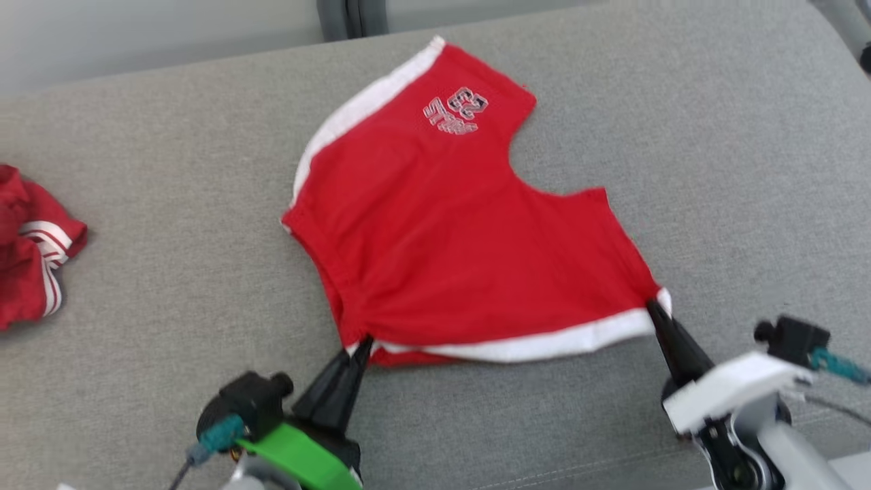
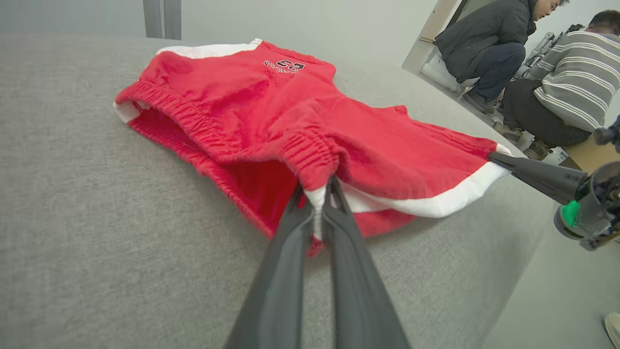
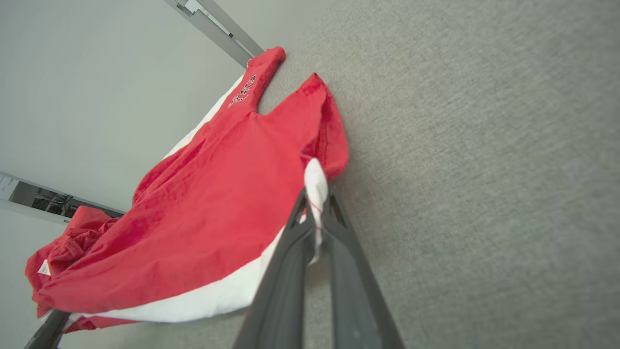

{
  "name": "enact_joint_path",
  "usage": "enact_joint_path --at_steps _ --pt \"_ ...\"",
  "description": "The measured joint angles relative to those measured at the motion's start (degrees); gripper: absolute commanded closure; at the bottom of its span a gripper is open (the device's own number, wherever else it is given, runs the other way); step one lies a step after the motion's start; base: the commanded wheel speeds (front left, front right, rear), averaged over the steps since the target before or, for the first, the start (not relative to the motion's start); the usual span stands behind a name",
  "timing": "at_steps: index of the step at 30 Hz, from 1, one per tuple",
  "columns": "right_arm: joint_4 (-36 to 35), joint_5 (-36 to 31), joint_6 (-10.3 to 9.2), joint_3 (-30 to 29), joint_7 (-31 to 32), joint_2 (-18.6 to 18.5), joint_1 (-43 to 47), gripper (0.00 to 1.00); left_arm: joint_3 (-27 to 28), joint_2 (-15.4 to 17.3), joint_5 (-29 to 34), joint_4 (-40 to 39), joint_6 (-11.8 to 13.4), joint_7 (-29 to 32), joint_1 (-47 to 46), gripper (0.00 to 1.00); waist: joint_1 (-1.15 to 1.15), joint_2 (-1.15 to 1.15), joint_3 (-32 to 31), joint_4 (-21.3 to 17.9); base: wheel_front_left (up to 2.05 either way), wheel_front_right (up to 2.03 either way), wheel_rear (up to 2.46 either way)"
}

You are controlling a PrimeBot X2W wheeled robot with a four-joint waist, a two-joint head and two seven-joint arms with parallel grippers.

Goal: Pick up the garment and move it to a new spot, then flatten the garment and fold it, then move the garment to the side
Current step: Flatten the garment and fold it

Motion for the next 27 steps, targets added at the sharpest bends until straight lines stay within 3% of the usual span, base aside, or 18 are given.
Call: enact_joint_path --at_steps 6,14,19,27 --pt "-7.14 -1.01 0.00 -5.88 2.34 1.92 12.99 1.00 1.00 -1.02 1.79 -1.78 -0.20 -0.01 5.78 1.00 0.00 0.00 -2.87 1.46 0.00 0.00 0.00" --pt "-13.12 -7.40 0.00 -14.40 7.12 6.10 15.66 1.00 1.55 -3.33 3.07 -1.87 -1.02 -0.01 7.38 1.00 0.00 0.00 -4.42 3.13 0.00 0.00 0.00" --pt "-14.16 -10.44 0.00 -19.02 10.74 8.26 8.95 1.00 1.93 -5.16 4.27 -1.47 -1.41 -0.01 4.20 1.00 0.00 0.00 -3.90 4.04 0.00 0.00 0.00" --pt "-7.15 -15.26 0.00 -22.02 15.16 8.78 -8.71 1.00 1.57 -8.49 4.01 2.50 -1.90 -0.01 -6.20 1.00 0.00 0.00 -1.15 6.71 0.00 0.00 0.00"
